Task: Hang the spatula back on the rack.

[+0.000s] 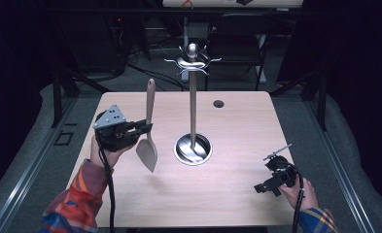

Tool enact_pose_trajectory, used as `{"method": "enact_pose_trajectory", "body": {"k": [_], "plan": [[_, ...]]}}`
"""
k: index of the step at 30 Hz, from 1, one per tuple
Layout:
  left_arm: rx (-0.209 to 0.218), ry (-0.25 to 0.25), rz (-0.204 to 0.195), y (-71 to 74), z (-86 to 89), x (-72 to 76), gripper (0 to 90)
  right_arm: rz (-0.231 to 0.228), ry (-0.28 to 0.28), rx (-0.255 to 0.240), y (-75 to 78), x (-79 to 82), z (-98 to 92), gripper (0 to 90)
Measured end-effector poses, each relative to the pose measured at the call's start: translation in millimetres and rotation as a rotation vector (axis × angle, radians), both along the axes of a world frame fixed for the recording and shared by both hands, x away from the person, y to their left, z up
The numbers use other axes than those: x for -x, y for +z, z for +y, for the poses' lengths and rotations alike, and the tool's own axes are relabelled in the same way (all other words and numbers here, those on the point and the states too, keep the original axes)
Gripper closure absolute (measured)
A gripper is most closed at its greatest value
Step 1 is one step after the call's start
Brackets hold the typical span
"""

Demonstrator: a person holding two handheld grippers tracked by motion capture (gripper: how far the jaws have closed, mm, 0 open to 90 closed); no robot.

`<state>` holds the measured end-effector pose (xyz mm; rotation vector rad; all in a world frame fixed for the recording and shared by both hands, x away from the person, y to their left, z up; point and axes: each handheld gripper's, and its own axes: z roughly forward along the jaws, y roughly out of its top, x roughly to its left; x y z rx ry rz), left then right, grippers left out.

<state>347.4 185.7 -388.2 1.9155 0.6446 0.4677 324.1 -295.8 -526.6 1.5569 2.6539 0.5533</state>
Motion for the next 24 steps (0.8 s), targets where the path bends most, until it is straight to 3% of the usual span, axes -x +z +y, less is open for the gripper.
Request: {"method": "enact_pose_trajectory", "body": {"k": [2, 6, 16, 17, 24], "plan": [[0.005, 0.002, -0.006, 1.3, -3.1, -0.3, 78.1, 0.012, 0.023, 0.02, 1.5, -1.2, -1.2, 4.2], [0.004, 0.003, -0.016, 3.5, -9.1, 1.1, 78.2, 0.017, 0.012, 0.002, 1.6, -0.4, -1.0, 4.1], [0.006, 0.012, -0.017, 4.4, -15.6, 0.9, 78.1, 0.012, 0.022, 0.028, 3.4, -0.9, -2.4, 4.1], [0.001, 0.011, -0.015, 4.8, -16.1, 0.9, 78.1, 0.012, 0.013, -0.001, 2.9, -0.5, -1.6, 4.1], [0.009, 0.027, -0.024, 9.8, -20.3, 3.1, 78.1, 0.01, 0.012, 0.001, 3.2, -0.5, -1.4, 4.1]]}}
